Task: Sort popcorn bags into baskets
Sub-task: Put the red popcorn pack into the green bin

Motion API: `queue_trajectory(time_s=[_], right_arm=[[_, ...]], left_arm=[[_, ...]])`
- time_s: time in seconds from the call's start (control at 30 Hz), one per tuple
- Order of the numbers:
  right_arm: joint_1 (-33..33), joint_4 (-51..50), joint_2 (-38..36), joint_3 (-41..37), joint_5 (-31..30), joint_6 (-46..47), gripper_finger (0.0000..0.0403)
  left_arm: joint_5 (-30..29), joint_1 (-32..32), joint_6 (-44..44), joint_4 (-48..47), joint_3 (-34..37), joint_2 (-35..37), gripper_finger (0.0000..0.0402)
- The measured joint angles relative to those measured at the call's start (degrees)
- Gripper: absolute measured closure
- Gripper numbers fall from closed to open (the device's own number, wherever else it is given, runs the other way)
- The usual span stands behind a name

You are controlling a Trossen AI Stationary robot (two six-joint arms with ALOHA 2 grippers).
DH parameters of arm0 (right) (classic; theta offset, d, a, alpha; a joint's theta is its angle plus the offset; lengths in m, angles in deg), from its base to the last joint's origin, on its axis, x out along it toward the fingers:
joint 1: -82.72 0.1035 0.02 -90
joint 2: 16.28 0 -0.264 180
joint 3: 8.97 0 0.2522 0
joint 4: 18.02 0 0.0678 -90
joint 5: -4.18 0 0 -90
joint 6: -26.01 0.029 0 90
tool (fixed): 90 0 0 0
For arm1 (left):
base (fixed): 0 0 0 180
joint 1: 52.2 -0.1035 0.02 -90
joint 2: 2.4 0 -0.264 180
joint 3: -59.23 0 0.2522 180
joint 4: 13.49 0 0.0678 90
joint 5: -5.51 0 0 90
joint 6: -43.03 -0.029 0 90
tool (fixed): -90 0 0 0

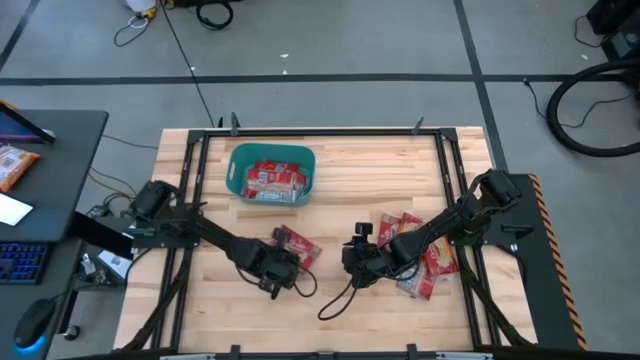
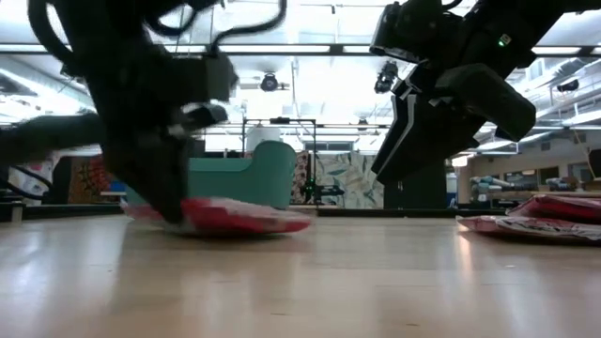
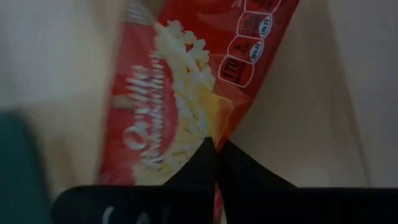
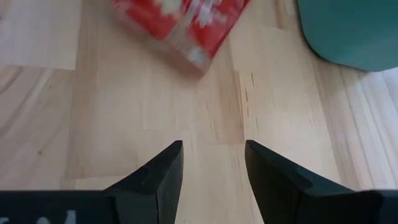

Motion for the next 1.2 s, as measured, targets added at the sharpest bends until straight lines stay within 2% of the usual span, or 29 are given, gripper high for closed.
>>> queue_trajectory(time_s=[0.33, 0.47, 0.6, 0.8, 0.93, 1.03, 1.2], right_arm=[[0.04, -0.02, 0.00, 0.00, -1.76, -0.05, 0.0225], [0.04, 0.00, 0.00, 0.00, -2.99, -0.31, 0.0225], [0.04, 0.46, 0.00, 0.00, -3.02, -0.26, 0.0225], [0.04, 1.93, 0.00, 0.00, -3.08, -1.11, 0.0225], [0.09, 2.57, 0.00, 0.02, -3.06, -1.87, 0.0225], [0.11, 2.09, 0.00, 0.02, -3.02, -1.82, 0.0225], [0.15, 0.16, -0.05, 0.02, 0.18, -1.57, 0.0225]], left_arm=[[-3.41, -1.51, 12.94, -19.43, -0.09, 20.68, 0.0397], [-10.32, -4.39, 14.25, -24.47, -0.11, 27.38, 0.0397], [-17.63, -9.14, 11.04, -24.37, -0.13, 31.07, 0.0397], [-18.20, -19.00, -3.12, -17.29, -0.15, 29.25, 0.0394], [-11.52, -26.04, -9.09, -14.83, -0.15, 25.00, 0.0387], [-8.51, -30.33, -9.85, -14.63, 1.08, 20.73, 0.0354], [-8.27, -33.61, -10.88, -16.84, 3.41, 16.82, 0.0272]])
